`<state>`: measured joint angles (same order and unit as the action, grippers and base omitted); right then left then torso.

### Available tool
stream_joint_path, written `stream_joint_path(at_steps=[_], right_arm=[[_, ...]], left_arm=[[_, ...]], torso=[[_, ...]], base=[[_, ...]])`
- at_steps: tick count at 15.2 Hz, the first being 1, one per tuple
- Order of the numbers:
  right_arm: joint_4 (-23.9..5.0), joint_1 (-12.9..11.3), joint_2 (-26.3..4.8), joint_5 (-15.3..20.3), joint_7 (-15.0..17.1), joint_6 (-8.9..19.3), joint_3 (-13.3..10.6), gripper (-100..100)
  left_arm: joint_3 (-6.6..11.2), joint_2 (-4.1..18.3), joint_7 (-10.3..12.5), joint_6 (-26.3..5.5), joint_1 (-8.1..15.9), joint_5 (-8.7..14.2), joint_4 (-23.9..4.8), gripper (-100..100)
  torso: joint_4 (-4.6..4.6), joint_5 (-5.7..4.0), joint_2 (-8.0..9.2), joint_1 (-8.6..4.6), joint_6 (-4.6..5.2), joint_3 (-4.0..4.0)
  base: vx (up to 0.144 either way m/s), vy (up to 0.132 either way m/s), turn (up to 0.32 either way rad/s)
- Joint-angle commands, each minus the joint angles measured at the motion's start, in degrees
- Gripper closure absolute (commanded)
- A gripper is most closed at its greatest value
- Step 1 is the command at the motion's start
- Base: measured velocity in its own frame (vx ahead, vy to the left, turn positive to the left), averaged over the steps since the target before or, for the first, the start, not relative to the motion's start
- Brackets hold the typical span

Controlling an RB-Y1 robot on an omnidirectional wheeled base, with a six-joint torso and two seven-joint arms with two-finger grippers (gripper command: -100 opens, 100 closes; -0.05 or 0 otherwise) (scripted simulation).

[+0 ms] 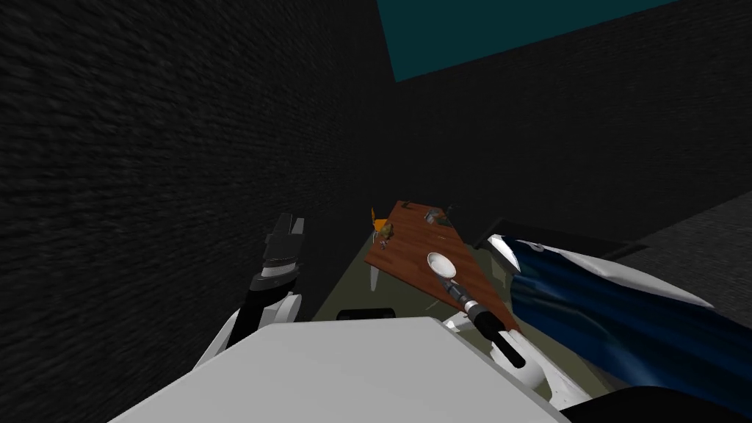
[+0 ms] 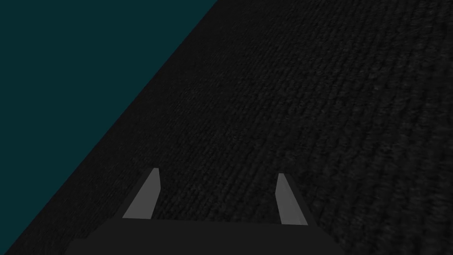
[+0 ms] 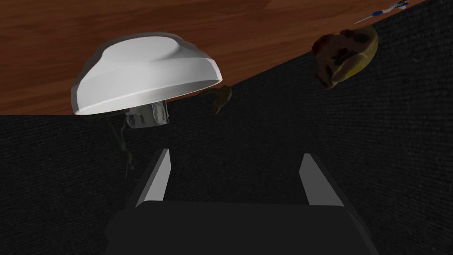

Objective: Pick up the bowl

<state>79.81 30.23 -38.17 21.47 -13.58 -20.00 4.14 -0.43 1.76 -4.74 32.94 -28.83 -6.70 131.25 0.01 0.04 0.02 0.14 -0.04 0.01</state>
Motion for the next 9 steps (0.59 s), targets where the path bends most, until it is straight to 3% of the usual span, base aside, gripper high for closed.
stream_joint_path(at_steps=[1,3,4,9], right_arm=[[-2.86,0.10,-1.16,0.87,-0.54,-0.59,0.30,-100],[-4.30,0.10,-1.16,0.87,-0.54,-0.59,0.30,-100],[-6.12,0.23,-2.79,2.23,-1.15,-0.70,0.45,-100],[-12.09,0.35,-4.32,3.60,-1.76,-0.82,0.61,-100]], left_arm=[[0.00,0.00,0.00,0.00,0.00,0.00,0.00,0],[0.00,0.00,0.00,0.00,-0.01,0.00,0.00,0],[0.01,0.00,0.00,0.00,-0.01,0.00,0.00,0],[0.00,0.00,0.00,0.00,0.00,0.00,0.00,0]], torso=[[0.00,0.00,0.00,0.00,0.00,0.00],[-0.01,0.00,0.00,0.00,0.04,-0.01],[-0.01,-0.02,0.01,-0.03,0.07,0.00],[-0.01,0.02,-0.01,0.08,0.01,-0.01]], base=[[0.008,0.051,0.233],[0.005,0.029,0.054],[0.007,0.044,0.158],[0.011,0.052,0.189]])
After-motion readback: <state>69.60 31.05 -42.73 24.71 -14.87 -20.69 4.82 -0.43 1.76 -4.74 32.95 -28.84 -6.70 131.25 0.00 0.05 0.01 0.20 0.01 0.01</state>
